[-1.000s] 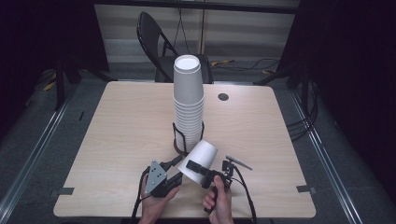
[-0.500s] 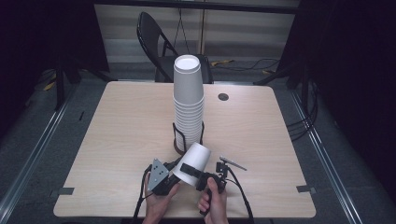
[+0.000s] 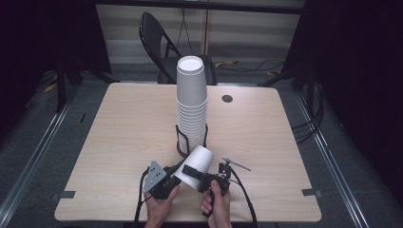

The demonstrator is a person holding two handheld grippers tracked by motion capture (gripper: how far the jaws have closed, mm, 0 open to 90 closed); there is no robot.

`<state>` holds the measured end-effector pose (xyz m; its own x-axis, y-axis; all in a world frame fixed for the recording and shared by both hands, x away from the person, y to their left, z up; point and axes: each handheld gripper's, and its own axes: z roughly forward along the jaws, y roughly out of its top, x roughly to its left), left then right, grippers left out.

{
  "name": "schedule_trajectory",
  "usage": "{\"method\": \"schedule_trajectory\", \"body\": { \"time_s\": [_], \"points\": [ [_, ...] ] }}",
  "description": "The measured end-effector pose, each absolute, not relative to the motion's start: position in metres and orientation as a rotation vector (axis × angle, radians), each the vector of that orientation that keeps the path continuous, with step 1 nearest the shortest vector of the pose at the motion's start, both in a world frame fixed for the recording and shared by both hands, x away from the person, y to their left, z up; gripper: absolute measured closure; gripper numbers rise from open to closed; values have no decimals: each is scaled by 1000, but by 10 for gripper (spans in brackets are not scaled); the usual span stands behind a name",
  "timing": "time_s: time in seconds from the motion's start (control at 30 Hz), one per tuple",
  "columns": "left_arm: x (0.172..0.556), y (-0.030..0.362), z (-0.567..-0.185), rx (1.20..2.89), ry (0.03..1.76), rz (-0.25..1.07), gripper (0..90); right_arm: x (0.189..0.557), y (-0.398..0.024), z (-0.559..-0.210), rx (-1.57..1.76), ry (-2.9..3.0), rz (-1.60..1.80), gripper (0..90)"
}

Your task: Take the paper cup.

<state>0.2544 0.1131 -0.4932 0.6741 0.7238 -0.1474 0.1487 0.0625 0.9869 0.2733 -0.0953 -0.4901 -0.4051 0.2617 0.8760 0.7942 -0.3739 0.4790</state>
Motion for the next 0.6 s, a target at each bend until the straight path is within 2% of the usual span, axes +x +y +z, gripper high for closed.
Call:
{"method": "schedule_trajectory", "body": {
  "time_s": [0.6],
  "points": [
    [251,120,-489,1512,747,441,867,286,-108,-478,-1450,-1501,-1922,97]
  ]
}}
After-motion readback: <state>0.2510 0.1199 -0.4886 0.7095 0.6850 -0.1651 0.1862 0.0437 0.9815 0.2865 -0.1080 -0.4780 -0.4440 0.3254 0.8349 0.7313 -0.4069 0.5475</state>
